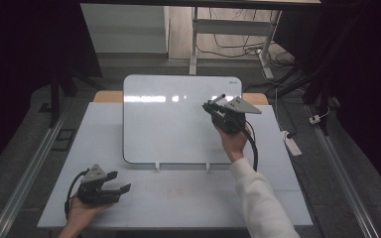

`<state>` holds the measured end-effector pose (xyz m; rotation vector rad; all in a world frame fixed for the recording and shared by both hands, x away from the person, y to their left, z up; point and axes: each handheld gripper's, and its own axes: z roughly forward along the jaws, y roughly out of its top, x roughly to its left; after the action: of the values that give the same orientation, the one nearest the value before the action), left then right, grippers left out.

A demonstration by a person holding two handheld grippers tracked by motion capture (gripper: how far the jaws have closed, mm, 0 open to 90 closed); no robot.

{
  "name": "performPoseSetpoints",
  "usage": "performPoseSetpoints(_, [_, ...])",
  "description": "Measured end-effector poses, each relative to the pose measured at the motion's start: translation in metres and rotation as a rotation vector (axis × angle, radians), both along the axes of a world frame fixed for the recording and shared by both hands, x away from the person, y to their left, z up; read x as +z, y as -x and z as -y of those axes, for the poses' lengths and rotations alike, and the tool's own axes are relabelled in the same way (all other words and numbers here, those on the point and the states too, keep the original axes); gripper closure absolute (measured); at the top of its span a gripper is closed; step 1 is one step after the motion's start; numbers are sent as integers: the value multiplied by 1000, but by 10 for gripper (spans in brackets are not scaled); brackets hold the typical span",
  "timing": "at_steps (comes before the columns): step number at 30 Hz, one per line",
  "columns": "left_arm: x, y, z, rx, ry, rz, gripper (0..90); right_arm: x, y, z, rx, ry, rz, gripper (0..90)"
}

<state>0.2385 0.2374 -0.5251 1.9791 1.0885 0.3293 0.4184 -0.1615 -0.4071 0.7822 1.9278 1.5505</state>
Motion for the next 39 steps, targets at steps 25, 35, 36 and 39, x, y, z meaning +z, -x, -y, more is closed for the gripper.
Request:
performPoseSetpoints(25, [53,-10,67,-136,55,178,293,-54,97,21,291,166,-245,770])
performPoseSetpoints(35, [83,-40,130,-284,105,217,345,-69,103,5,412,234,-314,770])
performPoseSetpoints(36, [84,-42,135,-298,113,215,352,-69,104,4,425,242,-317,770])
performPoseSetpoints(39, [86,-47,147,-338,130,213,372,-72,104,-1,452,255,-331,770])
